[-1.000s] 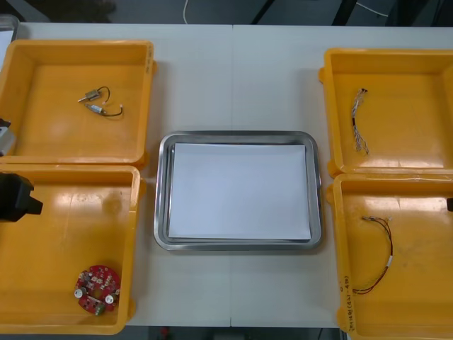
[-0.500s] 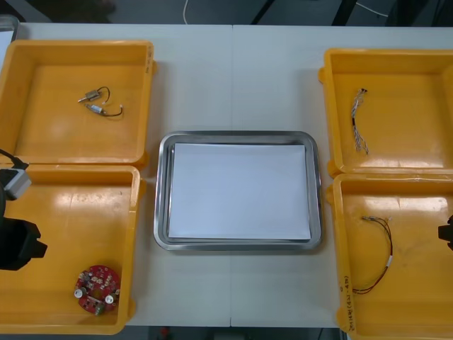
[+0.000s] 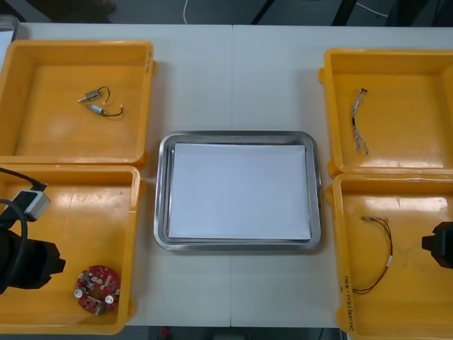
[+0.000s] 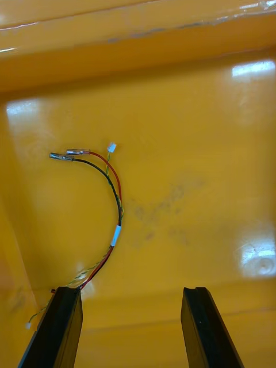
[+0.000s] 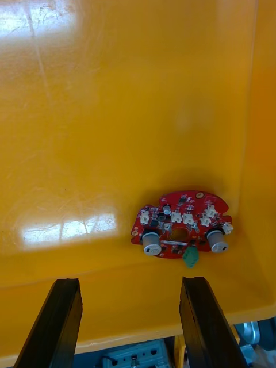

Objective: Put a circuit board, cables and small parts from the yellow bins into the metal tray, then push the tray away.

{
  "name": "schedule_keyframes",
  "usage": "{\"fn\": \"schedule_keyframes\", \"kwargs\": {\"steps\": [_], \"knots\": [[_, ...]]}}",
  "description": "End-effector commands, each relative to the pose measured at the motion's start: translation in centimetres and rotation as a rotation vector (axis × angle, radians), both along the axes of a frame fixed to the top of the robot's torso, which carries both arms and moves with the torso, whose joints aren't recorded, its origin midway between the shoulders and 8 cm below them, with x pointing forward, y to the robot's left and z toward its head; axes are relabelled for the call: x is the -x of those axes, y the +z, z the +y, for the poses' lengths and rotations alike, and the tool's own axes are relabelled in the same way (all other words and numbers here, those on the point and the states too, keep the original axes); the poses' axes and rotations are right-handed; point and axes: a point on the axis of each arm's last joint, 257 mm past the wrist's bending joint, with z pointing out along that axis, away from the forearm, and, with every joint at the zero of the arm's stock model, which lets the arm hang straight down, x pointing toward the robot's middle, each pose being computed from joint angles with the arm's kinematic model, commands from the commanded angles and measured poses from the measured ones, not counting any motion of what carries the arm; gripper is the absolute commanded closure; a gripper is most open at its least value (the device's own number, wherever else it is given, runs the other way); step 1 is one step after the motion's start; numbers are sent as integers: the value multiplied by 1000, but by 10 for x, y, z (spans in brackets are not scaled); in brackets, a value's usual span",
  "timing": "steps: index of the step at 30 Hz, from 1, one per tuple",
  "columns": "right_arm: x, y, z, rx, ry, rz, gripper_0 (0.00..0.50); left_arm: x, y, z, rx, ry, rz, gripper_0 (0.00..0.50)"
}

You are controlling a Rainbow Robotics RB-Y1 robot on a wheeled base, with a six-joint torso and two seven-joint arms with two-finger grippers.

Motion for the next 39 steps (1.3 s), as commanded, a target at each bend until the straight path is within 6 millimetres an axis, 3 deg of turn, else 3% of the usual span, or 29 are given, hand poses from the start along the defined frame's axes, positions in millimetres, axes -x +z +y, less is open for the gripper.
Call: {"fn": "schedule_keyframes", "kwargs": {"steps": [1,9,24,39], "knots": [[8,-9,21,-72,-80,19,0,15,-13,4,-106,-171,4,0],[21,-31,31,-158,-188,88,0,20,-26,1,-135,-193,17,0],[33,-72,26,-192,-267,219,0,23,-49,-3,-157,-217,28,0],[19,-76,29,-183,-312,182,0,12,-73,-3,-143,-219,48,0]]}}
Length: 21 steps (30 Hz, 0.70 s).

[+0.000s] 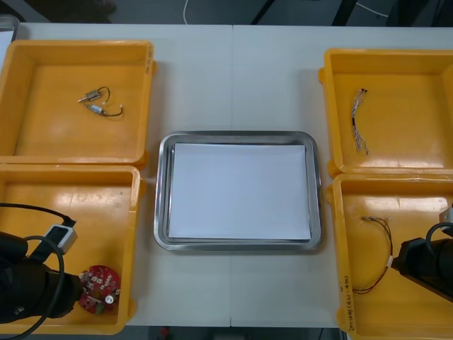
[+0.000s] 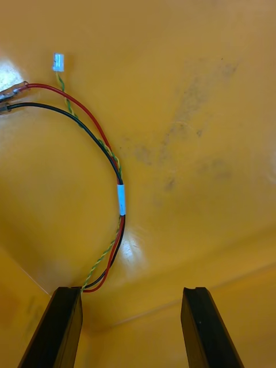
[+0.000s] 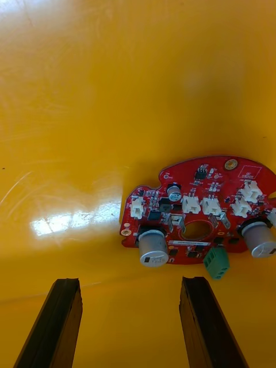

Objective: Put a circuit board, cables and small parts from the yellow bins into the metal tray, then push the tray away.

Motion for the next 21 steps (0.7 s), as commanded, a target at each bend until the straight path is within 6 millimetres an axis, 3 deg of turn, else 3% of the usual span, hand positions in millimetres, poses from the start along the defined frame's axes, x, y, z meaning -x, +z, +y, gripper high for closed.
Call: {"fn": "schedule_keyframes", "kwargs": {"steps": [1,10,21], "knots": [[0,-8,5,-18,-37,-2,0,-8,0,4,-72,-159,-6,0],[-18,-19,10,-26,-49,-45,0,-5,-5,1,-80,-175,12,0],[-23,-35,10,-25,-67,-39,0,-15,-13,2,-84,-176,15,0]]}}
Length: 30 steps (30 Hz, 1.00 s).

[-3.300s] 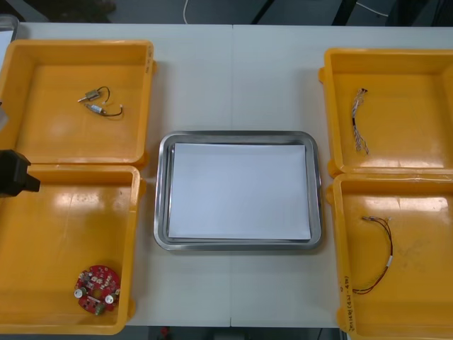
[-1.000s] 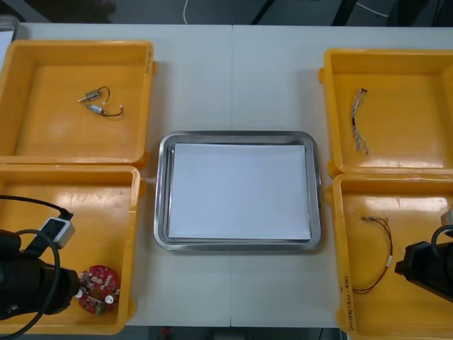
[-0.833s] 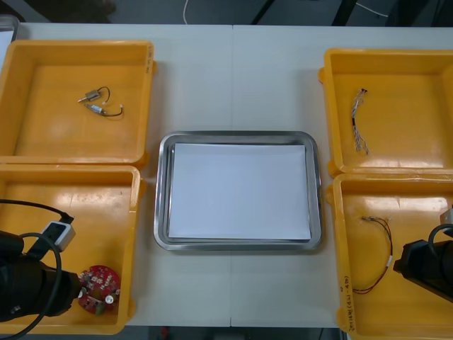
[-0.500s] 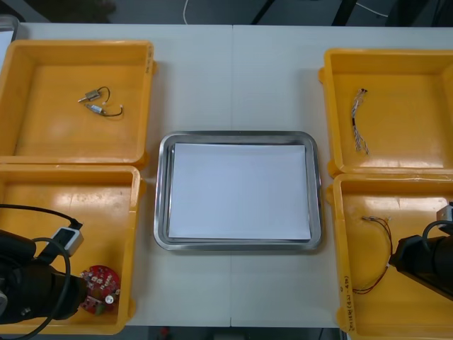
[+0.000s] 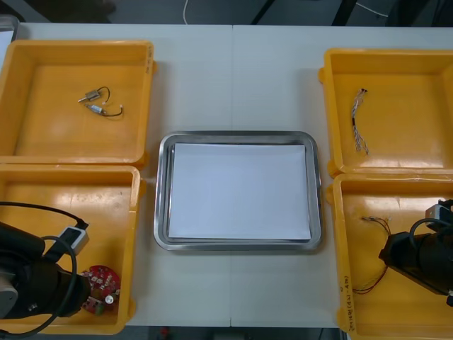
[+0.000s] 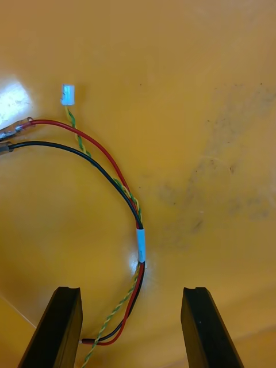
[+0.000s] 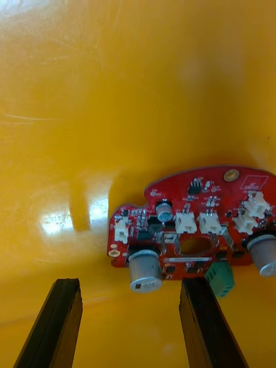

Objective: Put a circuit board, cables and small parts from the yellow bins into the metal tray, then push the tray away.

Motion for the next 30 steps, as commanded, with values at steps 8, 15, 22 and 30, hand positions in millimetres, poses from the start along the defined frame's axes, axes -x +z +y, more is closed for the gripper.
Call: {"fn": "schedule_keyframes", "kwargs": {"steps": [8,15,22,30], "knots": [[6,-23,12,-26,-42,1,0,-12,-7,8,-58,-131,-21,0],[8,-27,11,-22,-49,4,0,-7,-10,12,-69,-136,-7,0],[-1,-36,6,-24,-57,-17,0,-7,-11,11,-65,-134,-9,0],[-2,-44,6,-32,-64,-14,0,-11,-11,12,-62,-131,-20,0]]}}
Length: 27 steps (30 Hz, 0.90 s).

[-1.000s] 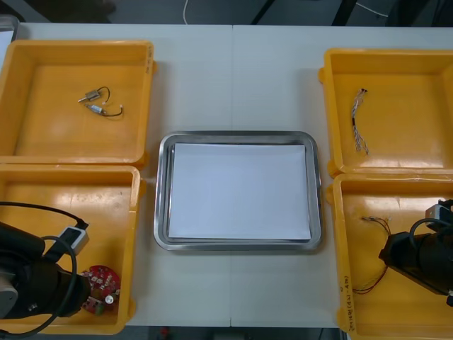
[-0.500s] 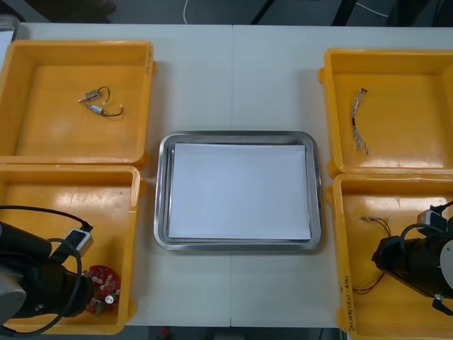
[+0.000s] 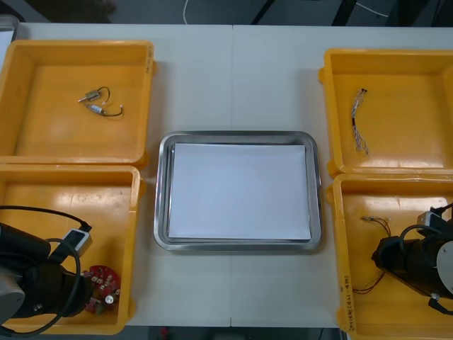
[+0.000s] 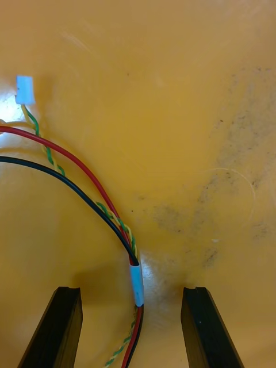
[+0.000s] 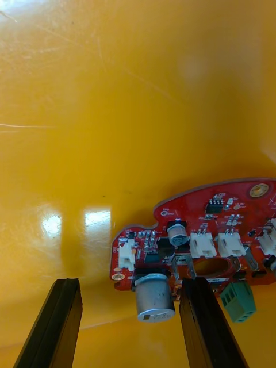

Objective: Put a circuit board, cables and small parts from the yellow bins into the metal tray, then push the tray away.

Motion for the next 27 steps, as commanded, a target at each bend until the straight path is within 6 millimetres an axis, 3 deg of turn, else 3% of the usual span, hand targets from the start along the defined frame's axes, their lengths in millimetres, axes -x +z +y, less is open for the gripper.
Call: {"fn": "schedule_keyframes", "kwargs": {"steps": [1,3,4,5,6,16,17,18,20,21,27], "knots": [[6,-16,9,-32,-32,12,0,-6,4,9,-56,-116,-17,0],[5,-20,9,-30,-31,10,0,-6,3,7,-52,-117,-20,54],[3,-23,9,-32,-31,7,0,-6,2,7,-53,-119,-23,141],[3,-25,11,-36,-30,8,0,-6,1,6,-53,-122,-26,386],[4,-26,11,-36,-31,11,0,-6,0,5,-52,-124,-28,498],[6,-26,13,-44,-32,27,0,-7,1,4,-47,-110,-34,499],[7,-26,14,-45,-31,30,99,-8,1,4,-46,-110,-36,500],[8,-26,14,-47,-31,33,261,-9,3,5,-45,-107,-39,500],[8,-26,15,-49,-31,37,431,-12,5,6,-42,-101,-45,500],[8,-25,15,-50,-33,38,489,-14,7,8,-44,-96,-50,500],[10,-16,14,-39,-34,39,500,-31,33,18,-53,-67,-86,498]]}}
